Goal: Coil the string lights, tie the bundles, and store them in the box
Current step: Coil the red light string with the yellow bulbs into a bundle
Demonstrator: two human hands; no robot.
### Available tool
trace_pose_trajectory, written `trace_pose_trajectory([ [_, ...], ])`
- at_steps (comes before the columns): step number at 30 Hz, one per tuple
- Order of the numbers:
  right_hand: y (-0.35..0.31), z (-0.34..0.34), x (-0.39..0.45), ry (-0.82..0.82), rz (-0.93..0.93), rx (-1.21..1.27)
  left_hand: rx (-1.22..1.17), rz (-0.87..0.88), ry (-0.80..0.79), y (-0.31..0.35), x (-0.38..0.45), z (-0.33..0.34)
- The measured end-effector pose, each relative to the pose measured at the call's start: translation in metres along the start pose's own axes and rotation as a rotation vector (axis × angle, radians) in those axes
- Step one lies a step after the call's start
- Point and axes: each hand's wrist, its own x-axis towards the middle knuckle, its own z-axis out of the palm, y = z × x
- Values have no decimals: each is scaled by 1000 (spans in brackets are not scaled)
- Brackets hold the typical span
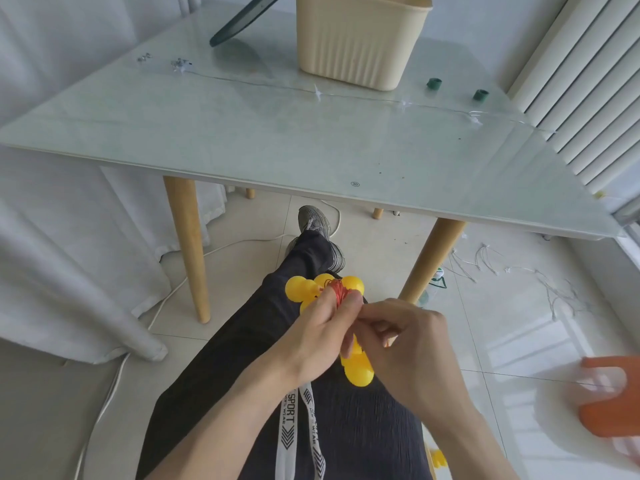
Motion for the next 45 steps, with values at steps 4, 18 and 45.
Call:
trace_pose_trajectory([
  [4,8,-14,8,-75,63,24,-3,-26,-38,-3,0,-3],
  [18,31,-12,11,-173,126,25,-166,-102,-98,-8,3,-10],
  [45,29,-34,22,243,273,81,-610,-157,141,-2,7,-16],
])
